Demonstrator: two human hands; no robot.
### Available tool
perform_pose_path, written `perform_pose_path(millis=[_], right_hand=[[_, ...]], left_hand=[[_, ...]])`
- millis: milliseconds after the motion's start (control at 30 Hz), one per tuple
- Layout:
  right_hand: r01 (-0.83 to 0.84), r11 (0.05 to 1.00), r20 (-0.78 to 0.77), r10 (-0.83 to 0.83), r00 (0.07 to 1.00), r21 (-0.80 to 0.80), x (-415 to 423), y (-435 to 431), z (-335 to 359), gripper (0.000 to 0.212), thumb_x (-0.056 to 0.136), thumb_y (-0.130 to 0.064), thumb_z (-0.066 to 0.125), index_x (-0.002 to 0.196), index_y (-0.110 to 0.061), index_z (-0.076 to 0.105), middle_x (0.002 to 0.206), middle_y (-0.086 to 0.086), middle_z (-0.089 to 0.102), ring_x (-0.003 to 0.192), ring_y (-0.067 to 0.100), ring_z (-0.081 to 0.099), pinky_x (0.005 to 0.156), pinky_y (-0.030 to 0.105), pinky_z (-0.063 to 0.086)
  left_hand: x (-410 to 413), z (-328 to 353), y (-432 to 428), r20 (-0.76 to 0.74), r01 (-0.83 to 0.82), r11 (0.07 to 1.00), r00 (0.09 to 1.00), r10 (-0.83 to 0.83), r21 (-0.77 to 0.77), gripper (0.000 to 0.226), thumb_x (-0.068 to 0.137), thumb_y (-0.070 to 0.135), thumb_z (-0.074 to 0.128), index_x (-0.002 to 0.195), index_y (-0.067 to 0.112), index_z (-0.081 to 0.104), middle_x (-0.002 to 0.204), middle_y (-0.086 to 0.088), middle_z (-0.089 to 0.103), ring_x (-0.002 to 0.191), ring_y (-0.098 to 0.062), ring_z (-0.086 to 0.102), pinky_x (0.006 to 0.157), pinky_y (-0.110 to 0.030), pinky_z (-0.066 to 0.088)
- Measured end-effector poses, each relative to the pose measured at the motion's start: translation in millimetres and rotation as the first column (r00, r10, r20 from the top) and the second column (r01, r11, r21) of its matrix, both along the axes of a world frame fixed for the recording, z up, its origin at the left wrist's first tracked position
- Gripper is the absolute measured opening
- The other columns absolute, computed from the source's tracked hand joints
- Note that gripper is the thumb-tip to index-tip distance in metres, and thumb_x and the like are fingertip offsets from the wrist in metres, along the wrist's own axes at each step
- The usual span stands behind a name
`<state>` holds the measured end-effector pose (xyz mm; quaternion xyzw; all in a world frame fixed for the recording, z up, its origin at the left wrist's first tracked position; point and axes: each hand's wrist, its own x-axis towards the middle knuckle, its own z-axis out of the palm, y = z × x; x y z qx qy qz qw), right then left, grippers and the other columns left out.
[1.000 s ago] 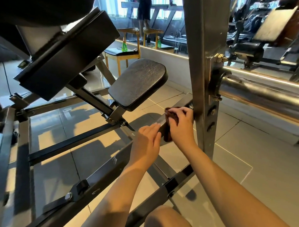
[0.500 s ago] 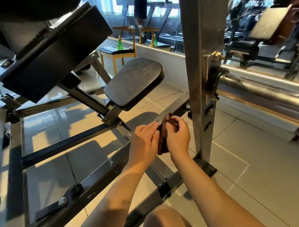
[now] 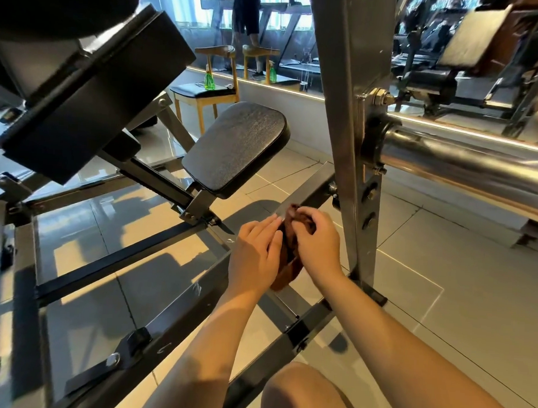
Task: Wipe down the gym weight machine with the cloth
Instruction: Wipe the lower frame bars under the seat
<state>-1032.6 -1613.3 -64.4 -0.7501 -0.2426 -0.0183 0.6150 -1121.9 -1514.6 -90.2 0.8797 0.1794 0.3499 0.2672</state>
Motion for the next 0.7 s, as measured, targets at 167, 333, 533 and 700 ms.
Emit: perform_pose_path(millis=[167,333,533,700], right_hand=[[0.119,0.988,-0.114,-0.108,0.988,0.098,-11,18,8,0.024,0.105,-0.021,0.052,0.127,-0.024,0.059,0.122,-0.01,0.051,0.109,0.005,0.053,0.085,0.015,0.048],[-0.061,0.99,0.075,0.071,0.995,-0.126,-16,-4,-10,0.025,0.102,-0.02,0.058,0.125,-0.023,0.067,0.119,-0.01,0.062,0.103,-0.003,0.055,0.086,0.005,0.045],[0.037,0.999,0.015,-0.037,0.999,-0.037,13,9,17,0.038,0.108,-0.015,0.041,0.144,-0.02,0.052,0.148,-0.005,0.041,0.13,0.01,0.045,0.105,0.024,0.042],[-0.107,0.986,0.132,0.123,0.984,-0.126,-21,2,-11,0.032,0.105,-0.014,0.051,0.134,-0.019,0.062,0.133,-0.007,0.05,0.114,-0.002,0.049,0.09,-0.001,0.039]], left_hand=[[-1,-1,0,0.005,0.018,1.0,1.0,-0.018,-0.001,0.038,0.106,0.032,0.046,0.139,0.019,0.061,0.139,0.004,0.062,0.13,-0.017,0.048,0.107,-0.027,0.037],[-6,2,4,-0.01,0.039,0.999,0.999,-0.039,-0.014,0.051,0.103,0.044,0.034,0.141,0.019,0.058,0.14,0.004,0.06,0.133,-0.013,0.045,0.105,-0.008,0.024],[-8,3,3,-0.019,0.052,0.998,0.998,-0.052,-0.019,0.051,0.103,0.042,0.035,0.143,0.017,0.055,0.142,0.004,0.058,0.135,-0.008,0.04,0.096,0.004,0.022],[-6,0,5,-0.001,0.039,0.999,0.999,-0.039,-0.013,0.046,0.107,0.041,0.035,0.141,0.02,0.059,0.138,0.005,0.062,0.131,-0.012,0.049,0.103,-0.002,0.024]])
